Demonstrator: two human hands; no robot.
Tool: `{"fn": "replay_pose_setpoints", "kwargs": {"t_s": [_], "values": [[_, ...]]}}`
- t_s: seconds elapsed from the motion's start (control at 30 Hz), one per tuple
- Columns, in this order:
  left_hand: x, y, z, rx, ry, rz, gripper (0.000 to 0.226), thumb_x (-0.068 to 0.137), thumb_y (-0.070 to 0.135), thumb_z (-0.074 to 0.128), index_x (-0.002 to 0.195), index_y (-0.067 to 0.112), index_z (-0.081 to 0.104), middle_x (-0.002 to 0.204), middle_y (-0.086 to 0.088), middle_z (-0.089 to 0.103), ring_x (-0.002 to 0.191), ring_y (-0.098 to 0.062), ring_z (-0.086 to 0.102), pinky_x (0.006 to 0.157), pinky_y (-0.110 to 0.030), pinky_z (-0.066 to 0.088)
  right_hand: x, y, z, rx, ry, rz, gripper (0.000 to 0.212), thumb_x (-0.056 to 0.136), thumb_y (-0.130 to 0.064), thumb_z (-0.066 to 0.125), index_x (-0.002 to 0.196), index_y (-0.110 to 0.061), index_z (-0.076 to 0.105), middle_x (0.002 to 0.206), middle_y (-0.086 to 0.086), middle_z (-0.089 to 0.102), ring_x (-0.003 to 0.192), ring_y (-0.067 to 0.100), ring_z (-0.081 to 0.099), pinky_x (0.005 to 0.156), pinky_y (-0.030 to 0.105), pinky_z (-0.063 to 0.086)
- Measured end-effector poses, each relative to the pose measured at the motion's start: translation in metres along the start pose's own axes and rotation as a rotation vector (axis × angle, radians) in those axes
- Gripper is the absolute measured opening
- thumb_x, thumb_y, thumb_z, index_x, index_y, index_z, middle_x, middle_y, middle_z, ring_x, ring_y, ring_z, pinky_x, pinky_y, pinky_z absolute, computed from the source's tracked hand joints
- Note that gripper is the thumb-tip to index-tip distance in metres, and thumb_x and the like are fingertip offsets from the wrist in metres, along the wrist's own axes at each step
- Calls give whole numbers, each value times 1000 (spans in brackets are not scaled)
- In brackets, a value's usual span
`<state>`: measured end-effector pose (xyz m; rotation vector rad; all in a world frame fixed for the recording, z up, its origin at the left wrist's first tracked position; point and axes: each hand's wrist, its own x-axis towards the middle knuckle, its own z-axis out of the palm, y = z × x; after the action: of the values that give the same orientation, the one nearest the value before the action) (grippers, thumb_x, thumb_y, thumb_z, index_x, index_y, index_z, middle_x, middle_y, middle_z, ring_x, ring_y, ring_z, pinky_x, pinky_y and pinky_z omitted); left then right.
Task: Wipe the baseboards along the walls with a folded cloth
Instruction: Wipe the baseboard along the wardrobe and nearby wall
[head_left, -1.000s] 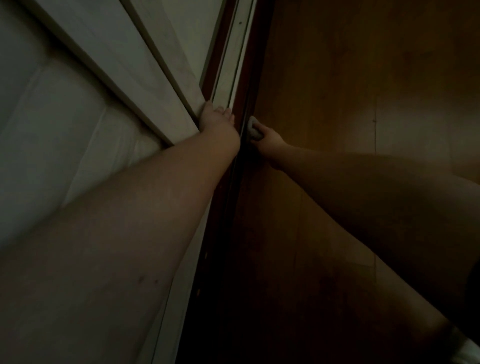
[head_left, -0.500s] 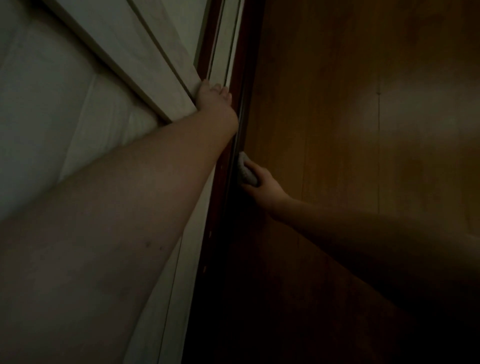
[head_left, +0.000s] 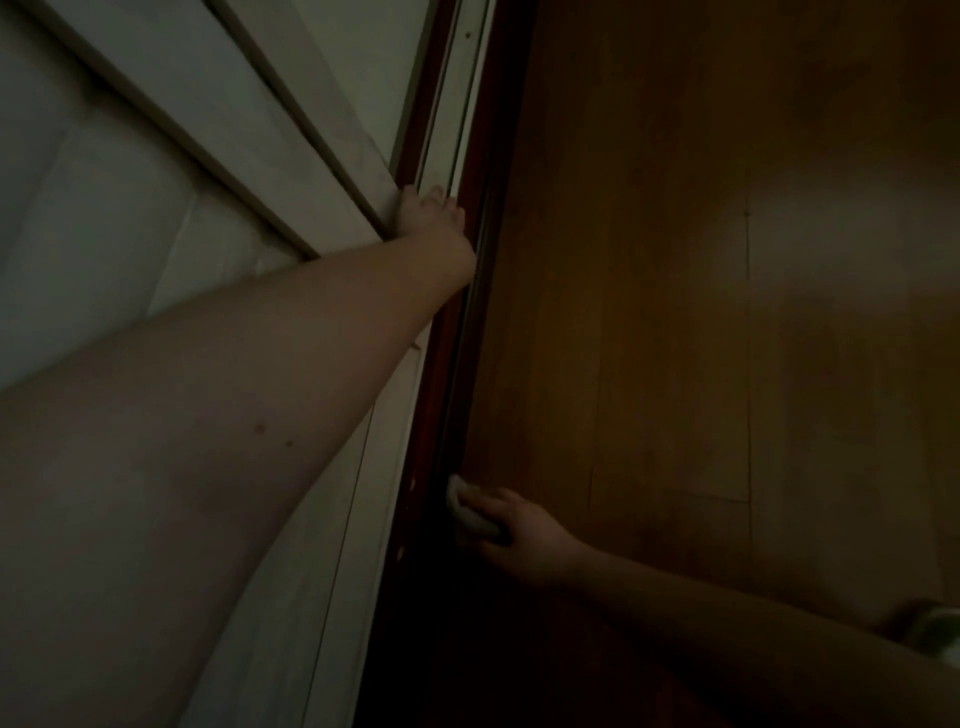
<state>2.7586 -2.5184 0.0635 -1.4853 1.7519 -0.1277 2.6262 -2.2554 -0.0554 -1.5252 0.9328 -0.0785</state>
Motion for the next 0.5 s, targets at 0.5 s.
{"fn": "replay_pose_setpoints", "kwargs": {"t_s": [0.5], "values": [[62,-9,-9,-378,170,-181,61,107,43,9,155,16,-16,165,-6,-10,152,-23,-4,123,-41,-1,3,32,-134,170,474,-23,55,96,-22,61,144,-39,39,140,-13,43,114,-4,49,87,6,41]]}}
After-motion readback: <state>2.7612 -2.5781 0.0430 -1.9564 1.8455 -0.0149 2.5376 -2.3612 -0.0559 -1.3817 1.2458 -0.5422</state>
